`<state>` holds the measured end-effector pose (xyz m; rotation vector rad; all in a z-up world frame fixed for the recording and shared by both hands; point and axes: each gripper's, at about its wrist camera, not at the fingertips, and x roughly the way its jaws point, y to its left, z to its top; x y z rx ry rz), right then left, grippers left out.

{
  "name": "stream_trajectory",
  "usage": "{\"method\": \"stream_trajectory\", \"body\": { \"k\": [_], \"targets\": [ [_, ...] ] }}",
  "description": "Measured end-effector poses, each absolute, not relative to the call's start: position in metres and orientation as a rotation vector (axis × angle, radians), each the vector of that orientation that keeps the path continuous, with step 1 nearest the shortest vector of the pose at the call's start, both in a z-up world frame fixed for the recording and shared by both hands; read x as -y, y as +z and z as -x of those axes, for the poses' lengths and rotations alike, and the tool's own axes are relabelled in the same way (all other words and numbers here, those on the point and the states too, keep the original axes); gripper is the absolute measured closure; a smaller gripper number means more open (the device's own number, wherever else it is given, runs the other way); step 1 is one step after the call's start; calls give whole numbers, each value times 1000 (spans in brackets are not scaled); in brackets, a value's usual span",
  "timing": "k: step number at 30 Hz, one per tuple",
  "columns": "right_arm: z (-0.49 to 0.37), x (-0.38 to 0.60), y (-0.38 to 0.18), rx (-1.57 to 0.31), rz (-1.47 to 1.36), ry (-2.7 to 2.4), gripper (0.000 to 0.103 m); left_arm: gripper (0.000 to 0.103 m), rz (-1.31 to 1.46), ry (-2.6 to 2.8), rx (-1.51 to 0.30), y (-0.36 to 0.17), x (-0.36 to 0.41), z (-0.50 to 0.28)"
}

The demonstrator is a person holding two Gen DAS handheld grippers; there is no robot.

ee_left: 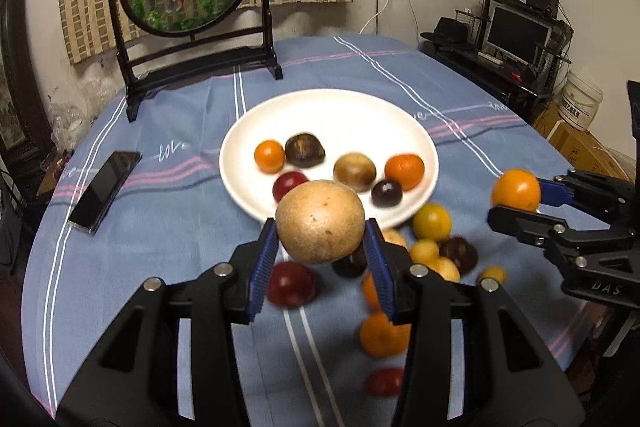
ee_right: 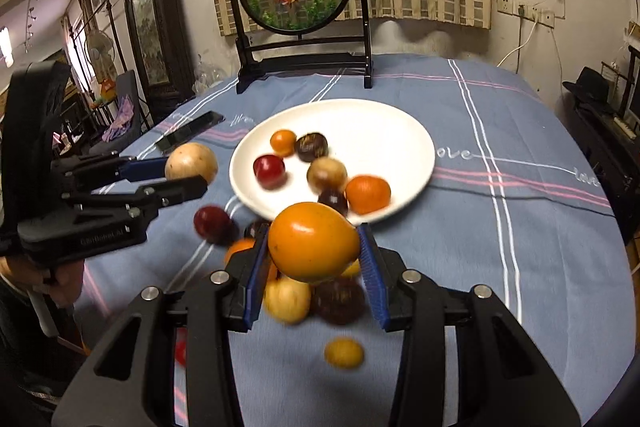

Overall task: Organize fruits
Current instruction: 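Carry both items onto the white plate and open both tools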

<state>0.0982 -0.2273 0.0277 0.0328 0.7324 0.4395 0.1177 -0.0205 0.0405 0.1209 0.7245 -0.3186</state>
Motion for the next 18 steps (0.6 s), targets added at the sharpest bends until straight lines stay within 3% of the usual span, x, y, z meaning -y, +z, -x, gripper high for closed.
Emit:
{"method": "stream_trajectory", "body": {
  "k": [8, 18],
  "targets": [
    [-163, 213, 27, -764, -13, 401, 60, 58, -126, -320, -753, 30, 38, -170],
    [-216, 224, -16, -854, -114, 359, 58, 57, -88, -311, -814, -3, 45, -209]
  ]
}}
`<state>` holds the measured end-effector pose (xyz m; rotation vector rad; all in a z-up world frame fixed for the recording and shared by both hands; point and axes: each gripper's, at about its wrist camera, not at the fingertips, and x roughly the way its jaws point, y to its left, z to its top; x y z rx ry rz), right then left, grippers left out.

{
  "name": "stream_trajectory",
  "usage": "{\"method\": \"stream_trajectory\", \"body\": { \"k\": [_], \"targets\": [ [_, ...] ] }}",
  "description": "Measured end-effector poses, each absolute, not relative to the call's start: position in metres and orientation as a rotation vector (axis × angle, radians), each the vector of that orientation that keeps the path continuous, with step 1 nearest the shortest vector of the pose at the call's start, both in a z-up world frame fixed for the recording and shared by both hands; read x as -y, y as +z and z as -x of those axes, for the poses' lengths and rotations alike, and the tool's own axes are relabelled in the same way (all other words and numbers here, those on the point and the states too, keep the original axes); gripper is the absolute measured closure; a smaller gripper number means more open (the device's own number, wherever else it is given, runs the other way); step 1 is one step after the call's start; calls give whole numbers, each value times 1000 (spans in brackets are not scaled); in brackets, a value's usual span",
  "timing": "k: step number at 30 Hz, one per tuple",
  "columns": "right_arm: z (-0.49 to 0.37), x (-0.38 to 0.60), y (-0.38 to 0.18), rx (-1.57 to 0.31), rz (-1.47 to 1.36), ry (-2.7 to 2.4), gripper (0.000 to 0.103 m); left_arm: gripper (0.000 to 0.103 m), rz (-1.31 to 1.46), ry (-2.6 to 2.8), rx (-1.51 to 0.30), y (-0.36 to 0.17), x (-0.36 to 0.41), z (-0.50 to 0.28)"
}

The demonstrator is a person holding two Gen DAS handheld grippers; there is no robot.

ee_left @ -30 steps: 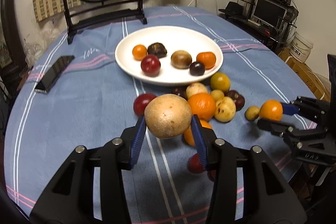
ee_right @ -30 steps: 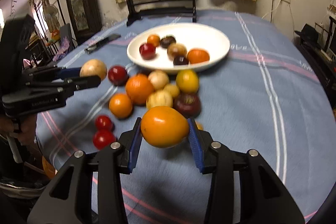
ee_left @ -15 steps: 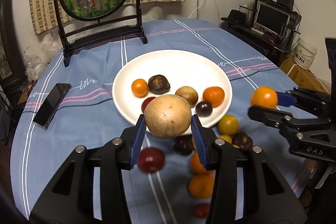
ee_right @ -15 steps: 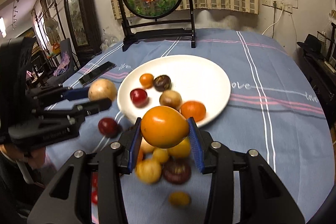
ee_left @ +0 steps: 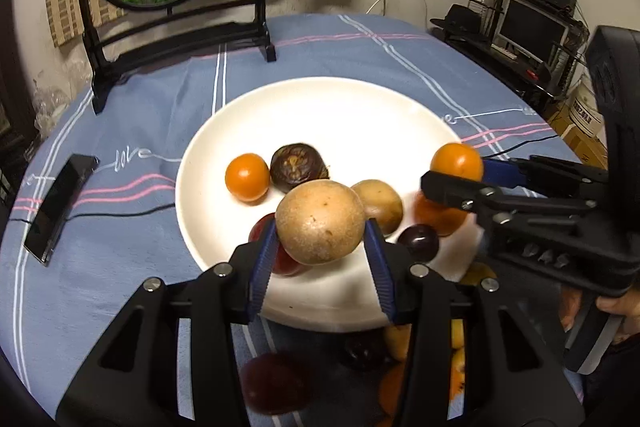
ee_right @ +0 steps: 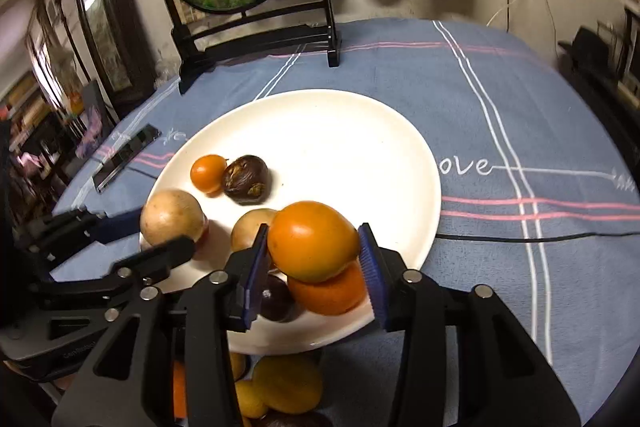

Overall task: Organize fruits
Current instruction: 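Carry both items onto the white plate and open both tools, then withdraw both open tools back over the remaining fruit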

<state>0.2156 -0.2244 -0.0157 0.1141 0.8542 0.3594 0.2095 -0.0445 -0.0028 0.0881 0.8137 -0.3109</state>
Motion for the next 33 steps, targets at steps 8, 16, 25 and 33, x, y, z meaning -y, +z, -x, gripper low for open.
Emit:
{"method": "stream_trajectory", "body": {
  "k": [8, 16, 25, 33],
  "targets": [
    [-213, 232, -13, -820, -150, 343, 45, 30, -81, -264, -742, -3, 40, -208],
    [-206, 234, -10, -805, -157, 346, 40, 16, -63, -234, -690, 6, 33, -199],
    [-208, 240, -12, -810, -179, 342, 38, 13, -92, -216, -648, 6, 30, -188],
    [-208, 244, -15, -818, -195, 349, 38, 12, 55, -137, -653, 16, -6, -149]
  ]
}}
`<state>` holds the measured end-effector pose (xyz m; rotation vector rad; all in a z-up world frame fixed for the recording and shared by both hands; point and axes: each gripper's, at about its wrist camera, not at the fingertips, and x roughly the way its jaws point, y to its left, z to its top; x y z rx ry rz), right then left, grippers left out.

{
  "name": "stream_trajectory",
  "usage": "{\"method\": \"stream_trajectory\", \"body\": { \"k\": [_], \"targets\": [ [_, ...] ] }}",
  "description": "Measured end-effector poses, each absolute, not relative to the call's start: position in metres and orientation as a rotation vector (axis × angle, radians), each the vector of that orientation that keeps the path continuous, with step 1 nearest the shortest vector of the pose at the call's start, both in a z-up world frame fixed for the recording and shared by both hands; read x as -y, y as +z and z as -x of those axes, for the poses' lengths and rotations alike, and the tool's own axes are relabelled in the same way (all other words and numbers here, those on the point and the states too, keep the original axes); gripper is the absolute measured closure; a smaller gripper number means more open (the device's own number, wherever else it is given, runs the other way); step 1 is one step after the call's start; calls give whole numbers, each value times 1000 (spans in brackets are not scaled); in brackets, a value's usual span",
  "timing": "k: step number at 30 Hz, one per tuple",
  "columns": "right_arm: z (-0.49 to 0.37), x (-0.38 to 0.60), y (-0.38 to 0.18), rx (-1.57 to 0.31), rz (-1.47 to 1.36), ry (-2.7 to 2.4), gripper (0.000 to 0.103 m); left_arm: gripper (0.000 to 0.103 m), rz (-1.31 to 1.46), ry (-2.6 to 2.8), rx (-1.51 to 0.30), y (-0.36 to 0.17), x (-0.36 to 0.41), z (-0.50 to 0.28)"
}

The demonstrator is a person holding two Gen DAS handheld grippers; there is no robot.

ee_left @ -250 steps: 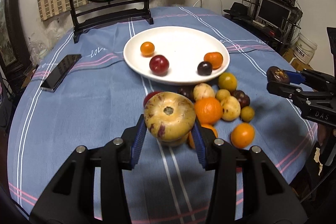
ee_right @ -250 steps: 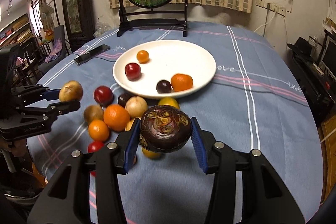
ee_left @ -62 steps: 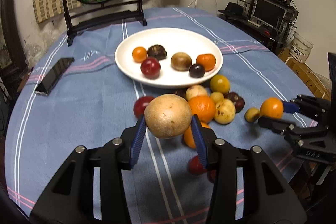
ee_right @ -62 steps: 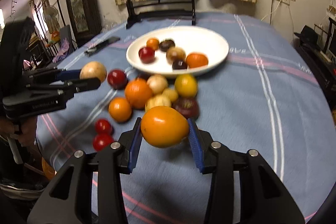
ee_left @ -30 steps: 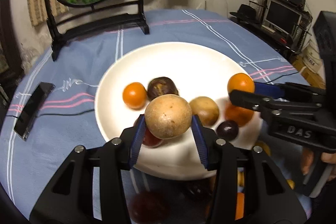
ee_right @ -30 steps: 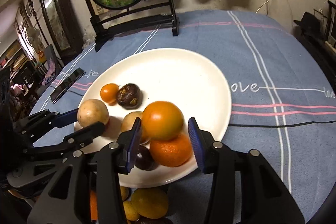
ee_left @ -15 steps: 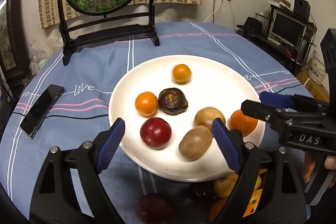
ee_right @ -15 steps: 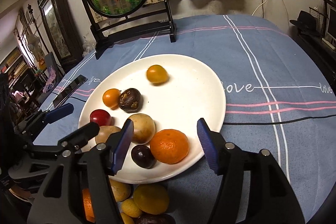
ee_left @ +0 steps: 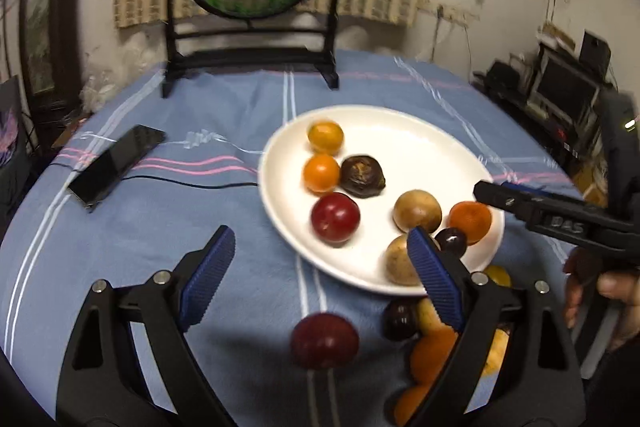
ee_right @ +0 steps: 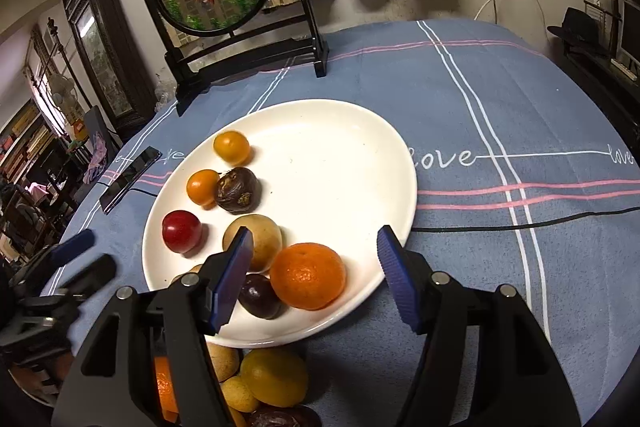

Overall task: Organize fruits
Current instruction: 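Withdraw both open tools back over the remaining fruit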

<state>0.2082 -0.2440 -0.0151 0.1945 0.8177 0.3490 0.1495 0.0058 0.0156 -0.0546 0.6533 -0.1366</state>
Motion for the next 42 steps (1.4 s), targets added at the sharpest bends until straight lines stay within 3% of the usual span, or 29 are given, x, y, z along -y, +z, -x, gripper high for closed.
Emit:
{"method": "stream_trajectory", "body": {
  "k": [12, 19, 31, 42],
  "targets": [
    [-164, 261, -11, -789, -281, 377, 38, 10, 11, -185, -698, 8, -8, -89],
    [-107, 260, -2, -768, -185, 383, 38, 10, 26, -210, -703, 10, -14, -68],
    [-57, 264, -33, -886, -81, 340, 38, 10, 18, -222, -738, 1, -11, -51],
    [-52, 246, -44, -911, 16, 266, 38, 10, -32, -267, -761, -7, 1, -36]
  ]
}}
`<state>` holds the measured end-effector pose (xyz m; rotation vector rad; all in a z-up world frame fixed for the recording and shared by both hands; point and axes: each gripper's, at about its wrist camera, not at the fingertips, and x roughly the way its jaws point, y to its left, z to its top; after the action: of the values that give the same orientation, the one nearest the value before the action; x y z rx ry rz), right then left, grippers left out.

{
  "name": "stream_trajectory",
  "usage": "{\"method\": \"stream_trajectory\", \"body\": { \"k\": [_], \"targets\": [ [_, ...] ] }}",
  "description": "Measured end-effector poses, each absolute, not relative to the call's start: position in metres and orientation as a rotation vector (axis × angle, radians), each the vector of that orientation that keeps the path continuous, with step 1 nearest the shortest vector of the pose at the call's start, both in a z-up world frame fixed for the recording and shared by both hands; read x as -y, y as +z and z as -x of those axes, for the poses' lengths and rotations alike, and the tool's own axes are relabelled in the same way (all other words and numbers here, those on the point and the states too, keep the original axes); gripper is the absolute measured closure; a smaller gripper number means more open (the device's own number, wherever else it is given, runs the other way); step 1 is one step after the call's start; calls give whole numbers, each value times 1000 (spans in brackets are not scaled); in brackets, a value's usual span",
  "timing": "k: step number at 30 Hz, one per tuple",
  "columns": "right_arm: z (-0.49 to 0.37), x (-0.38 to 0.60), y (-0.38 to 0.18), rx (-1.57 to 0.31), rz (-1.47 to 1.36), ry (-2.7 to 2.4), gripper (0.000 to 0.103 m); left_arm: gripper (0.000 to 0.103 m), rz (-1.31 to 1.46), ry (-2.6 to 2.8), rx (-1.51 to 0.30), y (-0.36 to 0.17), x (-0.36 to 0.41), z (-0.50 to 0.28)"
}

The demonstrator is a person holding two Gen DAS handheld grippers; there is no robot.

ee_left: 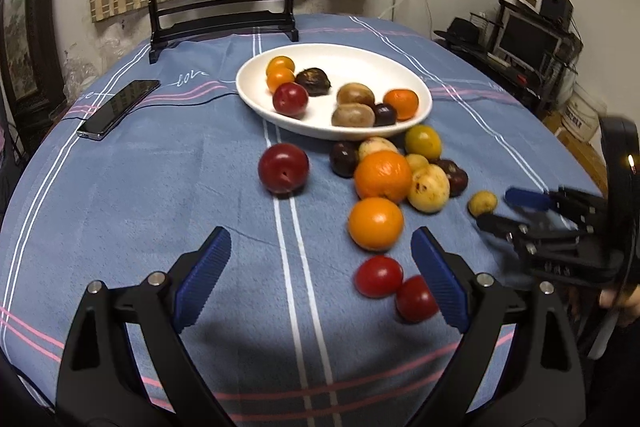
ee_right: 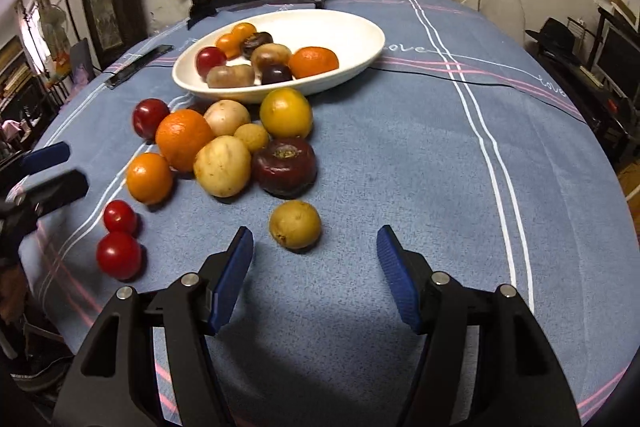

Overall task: Organize fruits
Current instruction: 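Withdraw both open tools back over the remaining fruit, then grasp the red cherry tomato with the left tool while the right tool grasps the small yellow fruit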

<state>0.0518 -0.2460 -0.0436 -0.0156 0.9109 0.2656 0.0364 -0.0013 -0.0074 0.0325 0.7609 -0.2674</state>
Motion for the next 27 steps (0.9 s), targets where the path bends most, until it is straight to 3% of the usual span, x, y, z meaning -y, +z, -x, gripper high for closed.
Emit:
{"method": "stream_trajectory", "body": {
  "k": [8, 14, 27],
  "targets": [
    [-58, 224, -48, -950, 91, 302, 38, 10, -77, -325, -770, -14, 12, -25],
    [-59, 219, -48, -930, 84, 362, 74, 10, -83, -352, -818, -22, 18, -26],
    [-52, 224, -45, -894, 8, 461, 75, 10, -143, -402, -864, -31, 40, -11]
  ]
}}
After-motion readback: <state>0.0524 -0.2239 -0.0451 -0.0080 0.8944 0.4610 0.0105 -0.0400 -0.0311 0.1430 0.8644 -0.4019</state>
